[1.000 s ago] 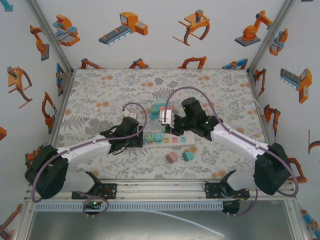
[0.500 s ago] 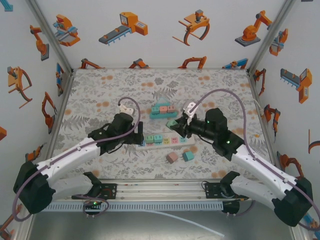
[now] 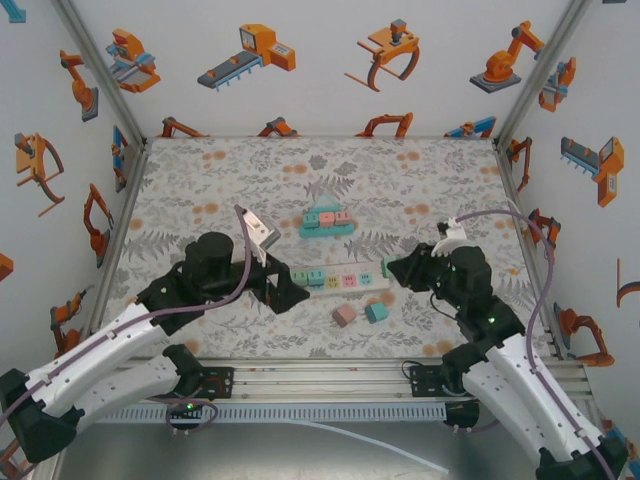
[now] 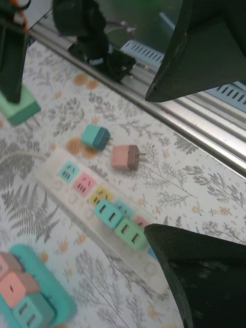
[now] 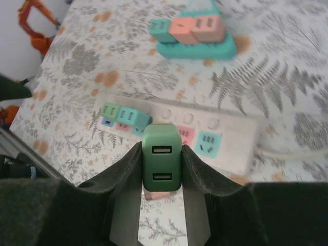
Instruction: Pull the plug off the socket
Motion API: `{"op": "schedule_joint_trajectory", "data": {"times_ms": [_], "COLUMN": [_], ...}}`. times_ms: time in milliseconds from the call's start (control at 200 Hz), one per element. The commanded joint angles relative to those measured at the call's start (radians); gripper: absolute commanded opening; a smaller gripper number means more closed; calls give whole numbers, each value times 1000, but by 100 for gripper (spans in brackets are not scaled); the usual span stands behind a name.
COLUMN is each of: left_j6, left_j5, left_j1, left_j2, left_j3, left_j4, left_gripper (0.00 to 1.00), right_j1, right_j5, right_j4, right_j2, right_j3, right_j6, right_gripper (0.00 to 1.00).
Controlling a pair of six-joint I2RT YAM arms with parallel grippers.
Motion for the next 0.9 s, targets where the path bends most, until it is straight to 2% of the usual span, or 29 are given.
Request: {"op": "schedule_joint_trajectory", "data": {"times_ms": [0, 175, 320, 696, 786, 891], "left_j6": [85, 116, 125, 127, 123, 121], "left_j5": [115, 89, 59, 13, -5, -26], "left_j1": [-36, -77, -88, -99, -102, -105], "left_j2": [13, 49, 62, 113, 122, 131], "left_j3": [44, 67, 62, 57, 56, 57], "left_j4": [26, 21, 18, 39, 44, 51], "left_gripper": [95, 97, 99, 97, 97, 97], "right_j1": [-73, -178, -192, -197, -198, -196], "right_j5": [-23, -69, -64, -197, -201, -218], "right_j4": [-125, -119, -98, 55, 58, 93], "right_j2": [12, 93, 129, 140, 149, 170], "right_j3": [-21, -72, -123, -265, -275, -295], "right_j6": [93, 153, 149, 202, 213, 236], "right_gripper": [12, 12, 13, 17, 22, 37]}}
